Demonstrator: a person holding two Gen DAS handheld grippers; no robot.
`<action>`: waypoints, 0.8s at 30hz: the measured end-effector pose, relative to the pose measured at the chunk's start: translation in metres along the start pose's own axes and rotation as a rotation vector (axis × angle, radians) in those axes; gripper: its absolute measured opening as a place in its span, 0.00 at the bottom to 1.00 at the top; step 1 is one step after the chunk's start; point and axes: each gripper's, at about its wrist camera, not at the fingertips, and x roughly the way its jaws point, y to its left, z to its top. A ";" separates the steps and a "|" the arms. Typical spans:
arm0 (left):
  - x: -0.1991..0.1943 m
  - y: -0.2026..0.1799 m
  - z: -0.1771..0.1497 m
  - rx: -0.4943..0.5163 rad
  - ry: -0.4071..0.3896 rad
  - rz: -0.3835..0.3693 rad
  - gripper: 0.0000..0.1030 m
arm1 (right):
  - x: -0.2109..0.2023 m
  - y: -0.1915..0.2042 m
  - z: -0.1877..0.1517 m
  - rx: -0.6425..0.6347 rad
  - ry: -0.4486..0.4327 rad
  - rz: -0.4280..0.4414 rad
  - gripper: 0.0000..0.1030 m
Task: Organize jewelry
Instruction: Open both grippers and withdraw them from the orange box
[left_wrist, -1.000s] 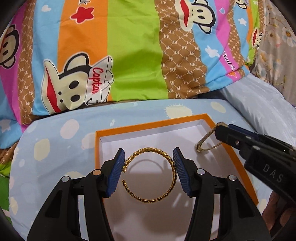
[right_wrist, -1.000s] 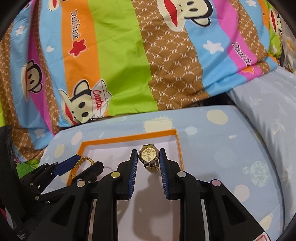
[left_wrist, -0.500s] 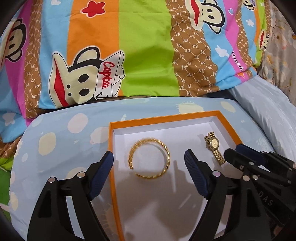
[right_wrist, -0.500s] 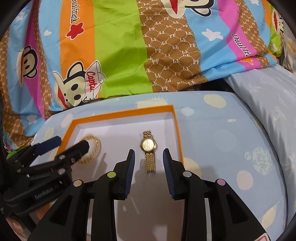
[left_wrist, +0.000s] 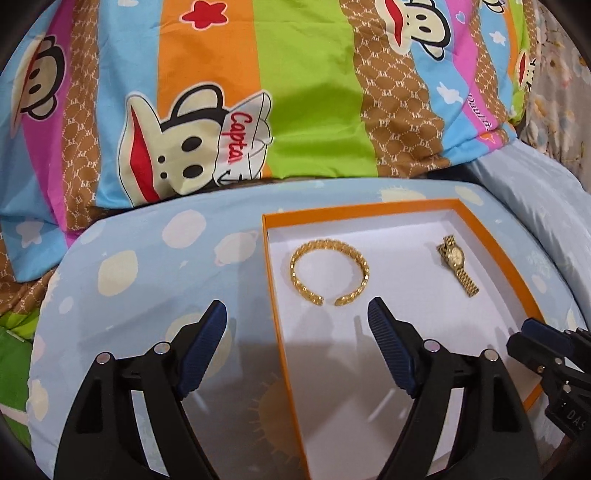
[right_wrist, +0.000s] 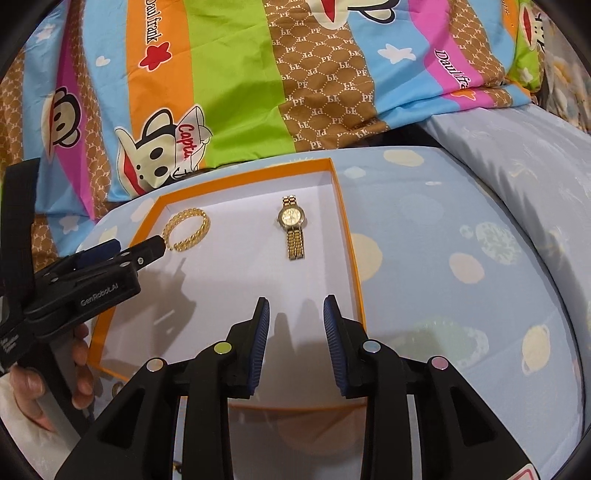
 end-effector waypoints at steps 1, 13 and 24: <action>0.001 0.001 -0.001 0.001 0.012 0.002 0.74 | -0.001 0.001 -0.002 -0.003 0.002 -0.008 0.27; -0.025 -0.004 -0.008 0.018 0.011 -0.004 0.74 | -0.015 0.009 -0.018 -0.025 0.061 -0.037 0.28; -0.126 0.023 -0.039 -0.051 -0.096 -0.037 0.80 | -0.093 0.000 -0.061 0.010 -0.097 0.009 0.42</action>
